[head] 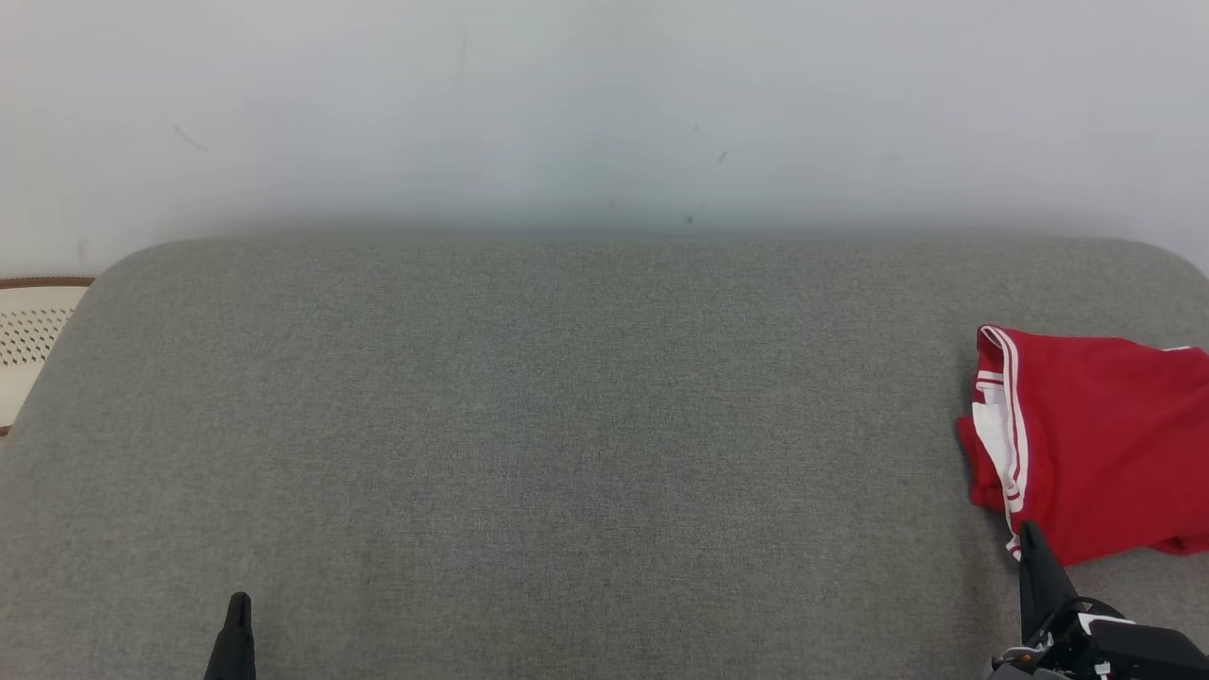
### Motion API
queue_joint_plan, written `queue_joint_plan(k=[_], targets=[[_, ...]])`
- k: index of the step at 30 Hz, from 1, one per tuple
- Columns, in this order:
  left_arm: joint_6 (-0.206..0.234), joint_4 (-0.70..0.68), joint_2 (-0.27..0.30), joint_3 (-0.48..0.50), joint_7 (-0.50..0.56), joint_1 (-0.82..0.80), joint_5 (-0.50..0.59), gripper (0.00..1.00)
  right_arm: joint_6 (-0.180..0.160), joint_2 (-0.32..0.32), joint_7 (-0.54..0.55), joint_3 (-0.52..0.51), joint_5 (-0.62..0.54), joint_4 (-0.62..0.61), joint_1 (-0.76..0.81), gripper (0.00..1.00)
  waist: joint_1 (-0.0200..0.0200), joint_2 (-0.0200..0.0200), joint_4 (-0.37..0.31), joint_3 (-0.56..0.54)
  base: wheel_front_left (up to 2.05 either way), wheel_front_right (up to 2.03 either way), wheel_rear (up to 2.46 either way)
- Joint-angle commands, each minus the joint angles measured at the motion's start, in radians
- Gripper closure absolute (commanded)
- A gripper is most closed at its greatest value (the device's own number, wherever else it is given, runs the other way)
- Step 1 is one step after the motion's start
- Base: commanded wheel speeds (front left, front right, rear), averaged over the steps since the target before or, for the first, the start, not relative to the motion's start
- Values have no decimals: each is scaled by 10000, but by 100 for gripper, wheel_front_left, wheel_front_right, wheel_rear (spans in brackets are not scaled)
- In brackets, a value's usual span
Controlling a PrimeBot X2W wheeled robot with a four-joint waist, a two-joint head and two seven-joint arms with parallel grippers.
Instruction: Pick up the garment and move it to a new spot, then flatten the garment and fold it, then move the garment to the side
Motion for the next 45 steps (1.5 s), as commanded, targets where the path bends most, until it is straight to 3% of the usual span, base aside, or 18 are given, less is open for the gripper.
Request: queue_joint_plan(k=[1,45], targets=[[-31,-36,38,45,32,-25,-44,100,0,27,10,-5,34,-20,3,100,0,0,0,0,0,0,0],[-31,-38,38,44,31,-23,-44,100,0,41,33,-26,6,-17,1,100,0,0,0,0,0,0,0]])
